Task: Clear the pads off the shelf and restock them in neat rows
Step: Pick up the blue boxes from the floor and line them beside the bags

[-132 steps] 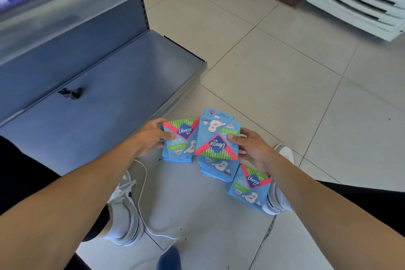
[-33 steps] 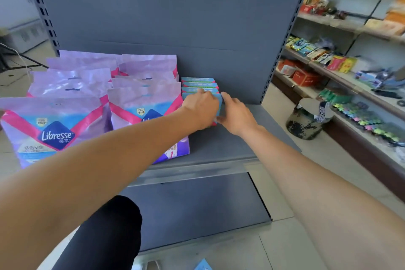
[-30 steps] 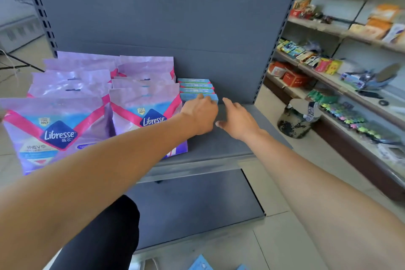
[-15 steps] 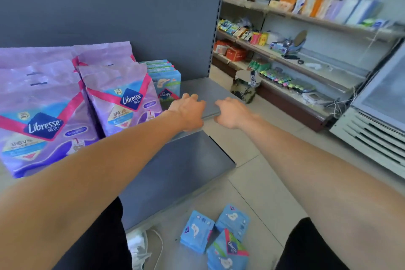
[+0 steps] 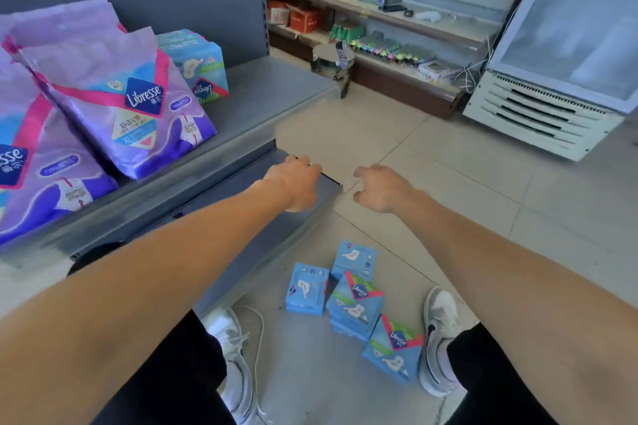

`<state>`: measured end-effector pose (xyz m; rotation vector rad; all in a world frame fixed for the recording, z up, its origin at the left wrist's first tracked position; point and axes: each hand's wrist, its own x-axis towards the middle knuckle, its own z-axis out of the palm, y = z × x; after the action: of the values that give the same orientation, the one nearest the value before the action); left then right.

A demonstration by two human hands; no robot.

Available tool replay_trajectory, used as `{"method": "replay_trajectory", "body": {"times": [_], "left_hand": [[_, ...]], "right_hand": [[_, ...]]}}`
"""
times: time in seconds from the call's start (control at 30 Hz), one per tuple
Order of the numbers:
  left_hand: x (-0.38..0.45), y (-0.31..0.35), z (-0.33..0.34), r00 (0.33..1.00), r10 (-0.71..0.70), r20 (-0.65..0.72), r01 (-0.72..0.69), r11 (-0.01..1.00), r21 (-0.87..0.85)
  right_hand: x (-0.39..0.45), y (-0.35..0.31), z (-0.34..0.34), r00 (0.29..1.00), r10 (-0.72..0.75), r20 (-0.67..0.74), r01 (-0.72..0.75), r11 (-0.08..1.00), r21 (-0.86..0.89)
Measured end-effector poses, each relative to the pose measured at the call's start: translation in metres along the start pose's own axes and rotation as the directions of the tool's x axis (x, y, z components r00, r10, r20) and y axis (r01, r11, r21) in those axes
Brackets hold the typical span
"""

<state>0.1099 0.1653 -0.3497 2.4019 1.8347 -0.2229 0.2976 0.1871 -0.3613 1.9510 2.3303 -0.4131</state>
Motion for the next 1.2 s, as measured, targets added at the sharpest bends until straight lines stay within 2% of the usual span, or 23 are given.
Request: {"method": "replay_trajectory", "body": {"times": [0.37, 0.63, 0.93, 1.2], "left_hand": [[0.018, 0.035, 0.137, 0.977, -0.009, 0.214, 0.036, 0.991, -0.125], [0.039, 0.067, 0.233, 0.939, 0.031, 0.343, 0.067, 0.961, -0.268], [0.059, 0.09, 0.292, 0.887, 0.042, 0.46, 0.146, 0.919, -0.366], [0.062, 0.104, 0.316, 0.874, 0.003, 0.486, 0.269, 0.83, -0.488]], "right_hand": [[-0.024, 0.077, 0.125, 0.965, 0.14, 0.22, -0.159, 0.985, 0.073], [-0.033, 0.113, 0.217, 0.877, 0.268, 0.399, -0.36, 0.916, 0.178], [-0.029, 0.136, 0.28, 0.769, 0.34, 0.541, -0.503, 0.844, 0.185], [-0.024, 0.135, 0.305, 0.772, 0.319, 0.549, -0.559, 0.753, 0.349]]}}
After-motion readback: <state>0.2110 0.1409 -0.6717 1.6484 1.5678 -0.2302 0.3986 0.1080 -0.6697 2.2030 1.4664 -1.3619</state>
